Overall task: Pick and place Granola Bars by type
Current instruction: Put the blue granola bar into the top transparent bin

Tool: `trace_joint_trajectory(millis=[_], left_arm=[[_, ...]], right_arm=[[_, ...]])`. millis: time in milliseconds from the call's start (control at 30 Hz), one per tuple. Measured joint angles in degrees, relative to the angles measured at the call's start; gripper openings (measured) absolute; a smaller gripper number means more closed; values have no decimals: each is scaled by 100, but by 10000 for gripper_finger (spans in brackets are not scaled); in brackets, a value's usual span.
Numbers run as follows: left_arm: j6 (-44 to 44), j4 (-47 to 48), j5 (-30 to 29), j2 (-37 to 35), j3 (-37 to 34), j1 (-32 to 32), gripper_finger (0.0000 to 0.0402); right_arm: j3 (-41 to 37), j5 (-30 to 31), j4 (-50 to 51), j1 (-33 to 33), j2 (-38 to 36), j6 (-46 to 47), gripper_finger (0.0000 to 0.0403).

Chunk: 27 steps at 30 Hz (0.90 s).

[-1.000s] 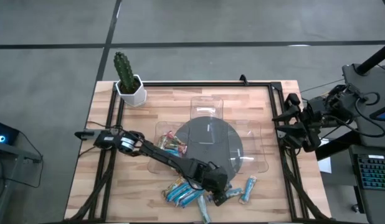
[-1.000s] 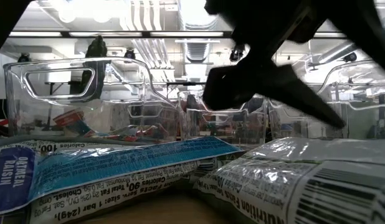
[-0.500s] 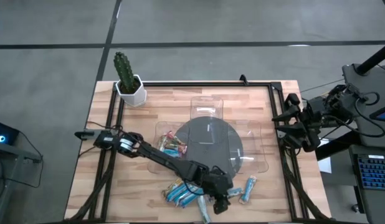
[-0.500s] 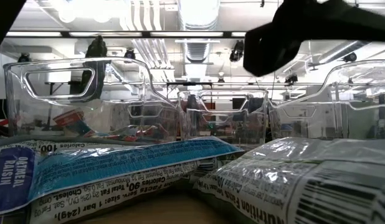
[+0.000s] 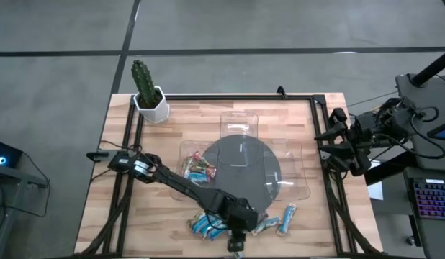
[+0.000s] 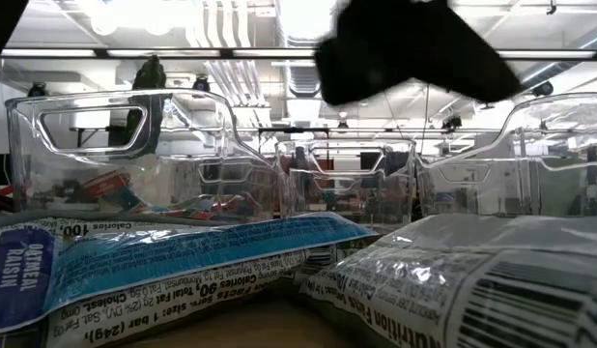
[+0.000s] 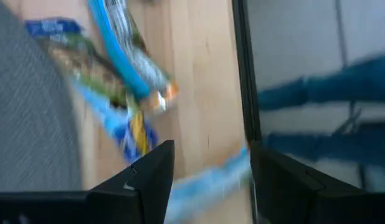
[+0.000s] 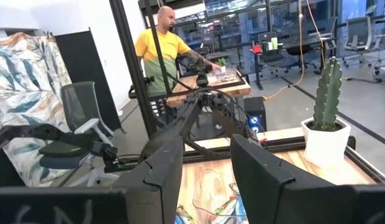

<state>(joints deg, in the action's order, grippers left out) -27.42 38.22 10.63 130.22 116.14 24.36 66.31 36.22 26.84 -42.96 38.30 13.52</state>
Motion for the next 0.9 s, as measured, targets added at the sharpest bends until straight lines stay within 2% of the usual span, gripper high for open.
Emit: trace_joint_trajectory(millis=[133, 533, 733, 900], left_arm=[[604, 651, -100, -298, 36, 13, 192], [2668, 973, -187, -532, -16, 202, 192], [3769, 1248, -618, -532, -16, 314, 192], [3808, 1239, -982, -532, -16, 339, 192]], right_arm=[[0, 0, -3, 0, 4, 0, 127], [0, 147, 5, 0, 39, 111, 127], [0, 150, 15, 0, 42, 148, 127], [0, 151, 19, 0, 42, 247, 127]])
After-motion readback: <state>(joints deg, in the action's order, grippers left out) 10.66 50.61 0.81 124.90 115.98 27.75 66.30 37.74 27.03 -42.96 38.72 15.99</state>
